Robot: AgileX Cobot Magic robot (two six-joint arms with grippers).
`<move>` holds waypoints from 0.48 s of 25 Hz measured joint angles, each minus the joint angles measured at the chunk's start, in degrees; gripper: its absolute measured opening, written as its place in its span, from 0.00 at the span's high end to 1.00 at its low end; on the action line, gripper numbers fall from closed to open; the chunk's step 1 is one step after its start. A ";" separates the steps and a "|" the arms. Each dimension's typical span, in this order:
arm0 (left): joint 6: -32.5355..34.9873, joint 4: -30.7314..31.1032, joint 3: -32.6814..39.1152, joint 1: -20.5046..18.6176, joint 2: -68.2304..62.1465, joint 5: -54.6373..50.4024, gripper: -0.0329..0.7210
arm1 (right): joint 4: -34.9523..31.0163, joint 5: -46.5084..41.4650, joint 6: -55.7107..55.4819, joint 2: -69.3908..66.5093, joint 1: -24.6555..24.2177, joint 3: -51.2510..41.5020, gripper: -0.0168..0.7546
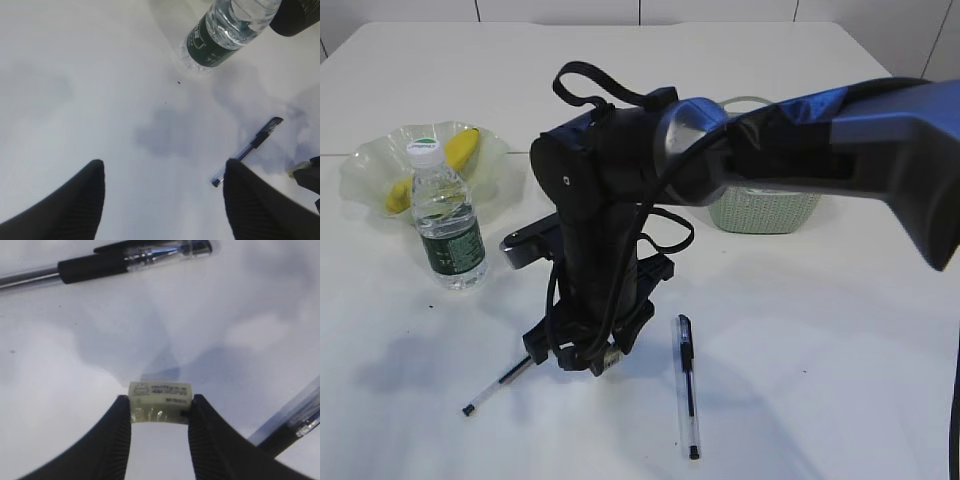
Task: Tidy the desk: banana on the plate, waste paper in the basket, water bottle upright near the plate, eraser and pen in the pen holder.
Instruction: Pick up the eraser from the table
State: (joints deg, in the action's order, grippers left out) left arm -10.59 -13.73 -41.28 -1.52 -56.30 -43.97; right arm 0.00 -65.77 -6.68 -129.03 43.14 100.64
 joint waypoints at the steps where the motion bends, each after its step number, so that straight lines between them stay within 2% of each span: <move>1: 0.00 0.00 0.00 0.00 0.00 0.00 0.26 | 0.00 -0.14 0.00 0.49 0.00 0.00 0.63; 12: 0.00 0.00 0.00 0.00 0.00 0.00 0.26 | 8.34 -1.27 -0.07 7.22 -0.11 0.00 0.63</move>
State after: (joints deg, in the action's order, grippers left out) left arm -10.59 -13.73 -41.28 -1.52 -56.30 -43.97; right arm 8.34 -67.04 -6.76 -121.80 43.03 100.64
